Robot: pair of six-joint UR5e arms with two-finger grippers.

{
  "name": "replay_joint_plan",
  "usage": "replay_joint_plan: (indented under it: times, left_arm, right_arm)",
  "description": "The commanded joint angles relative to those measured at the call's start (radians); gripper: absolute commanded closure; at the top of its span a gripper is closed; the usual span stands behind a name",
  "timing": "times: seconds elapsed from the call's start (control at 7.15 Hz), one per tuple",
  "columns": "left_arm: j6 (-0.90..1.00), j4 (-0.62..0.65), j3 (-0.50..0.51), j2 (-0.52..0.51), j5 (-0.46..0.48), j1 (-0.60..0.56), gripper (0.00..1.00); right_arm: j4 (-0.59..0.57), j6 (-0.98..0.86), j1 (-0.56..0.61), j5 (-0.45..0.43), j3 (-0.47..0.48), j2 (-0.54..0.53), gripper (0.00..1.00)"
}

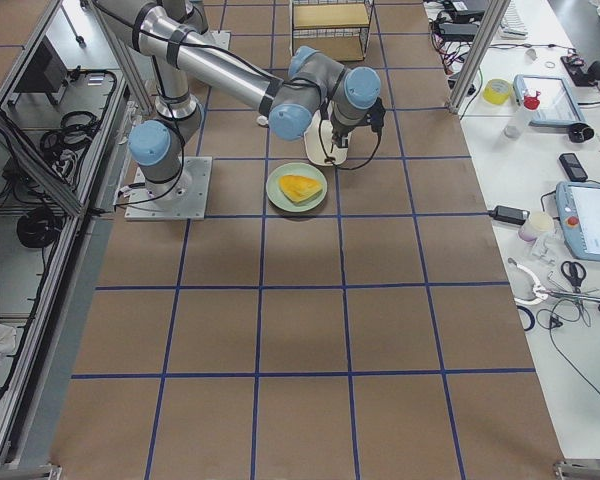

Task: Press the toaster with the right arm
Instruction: 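Move the right gripper toward the toaster's side lever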

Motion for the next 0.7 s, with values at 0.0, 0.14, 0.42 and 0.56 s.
replay_joint_plan:
  times: [0.0,0.14,0.42,0.56]
  left_arm:
    - [0.0,0.0,0.0,0.0,-0.001,0.0,0.0]
    - [0.0,0.0,0.0,0.0,0.0,0.0,0.0]
    - [0.0,0.0,0.0,0.0,0.0,0.0,0.0]
    - [0.0,0.0,0.0,0.0,0.0,0.0,0.0]
  right_arm:
    - [0.0,-0.006,-0.006,0.095,0.001,0.028,0.92]
    - [0.0,-0.006,-0.006,0.099,0.002,0.034,0.98]
    - [-0.001,-0.015,-0.006,0.123,0.007,0.05,1.0]
    - [-0.001,-0.017,-0.006,0.123,0.007,0.054,1.0]
